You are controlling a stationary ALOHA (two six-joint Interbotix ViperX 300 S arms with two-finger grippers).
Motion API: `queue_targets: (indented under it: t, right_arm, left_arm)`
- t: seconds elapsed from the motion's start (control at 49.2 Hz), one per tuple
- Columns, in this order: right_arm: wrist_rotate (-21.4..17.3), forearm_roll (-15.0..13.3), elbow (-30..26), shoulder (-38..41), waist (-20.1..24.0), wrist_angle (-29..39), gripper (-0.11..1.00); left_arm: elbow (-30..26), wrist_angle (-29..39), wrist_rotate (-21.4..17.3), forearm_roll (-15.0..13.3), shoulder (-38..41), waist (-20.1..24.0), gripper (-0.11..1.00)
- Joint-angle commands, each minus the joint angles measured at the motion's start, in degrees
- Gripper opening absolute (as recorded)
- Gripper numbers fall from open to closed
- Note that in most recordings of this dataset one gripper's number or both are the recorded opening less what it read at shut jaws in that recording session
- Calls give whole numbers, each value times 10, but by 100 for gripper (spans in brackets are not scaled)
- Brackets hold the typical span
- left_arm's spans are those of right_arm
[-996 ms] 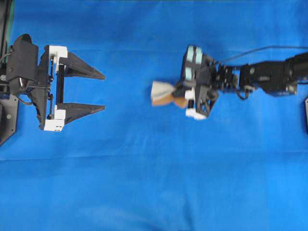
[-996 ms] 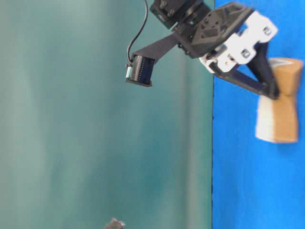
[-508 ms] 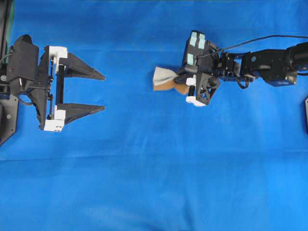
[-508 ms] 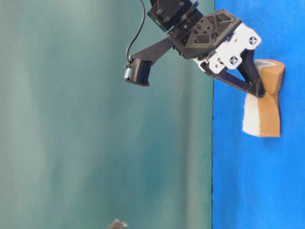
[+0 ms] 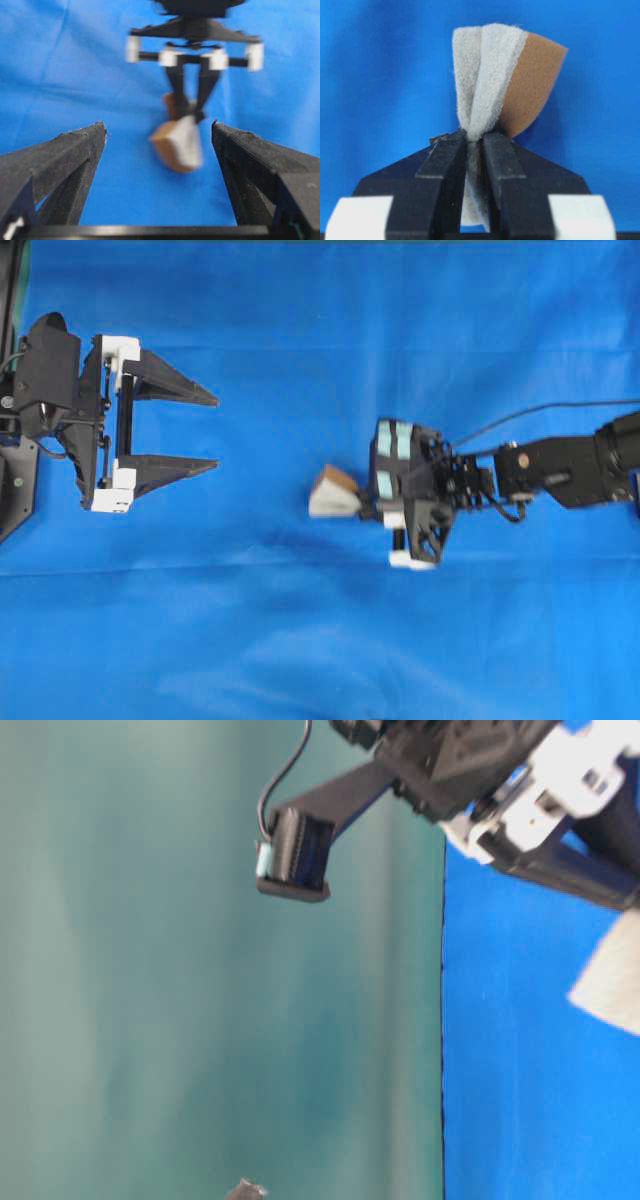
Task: Hand over the sponge with the left arm and wipe it with the right arm.
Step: 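Press the sponge onto the table and rub it with the right gripper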
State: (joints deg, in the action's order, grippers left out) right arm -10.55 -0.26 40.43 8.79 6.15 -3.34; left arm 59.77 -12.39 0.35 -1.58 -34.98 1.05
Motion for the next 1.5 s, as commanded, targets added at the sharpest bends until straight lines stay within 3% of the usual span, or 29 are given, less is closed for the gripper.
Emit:
queue_targets:
  t: [0.0, 0.244, 0.406, 0.732, 1.016, 1.26, 1.483]
  right_arm:
    - [-4, 1, -7, -25, 33, -2, 17]
    - [-4, -1, -4, -28, 16, 0, 16]
    - [4, -6, 10, -24, -40, -4, 16]
    - [5, -61, 19, 3, -170, -23, 16]
    - [5, -87, 12, 3, -224, -40, 16]
    - [-4, -84, 14, 3, -206, -34, 16]
    - [-12, -54, 9, 3, -98, -28, 15]
  left_arm:
    - [-6, -7, -1, 0, -3, 1, 83]
    - [-6, -7, -1, 0, -2, 1, 83]
    - [-6, -6, 0, 0, -2, 1, 83]
    - [-5, -6, 0, 0, -2, 1, 83]
    - [-5, -7, 0, 0, -2, 1, 83]
    - [-5, -7, 0, 0, -2, 1, 83]
    - [-5, -7, 0, 0, -2, 1, 83]
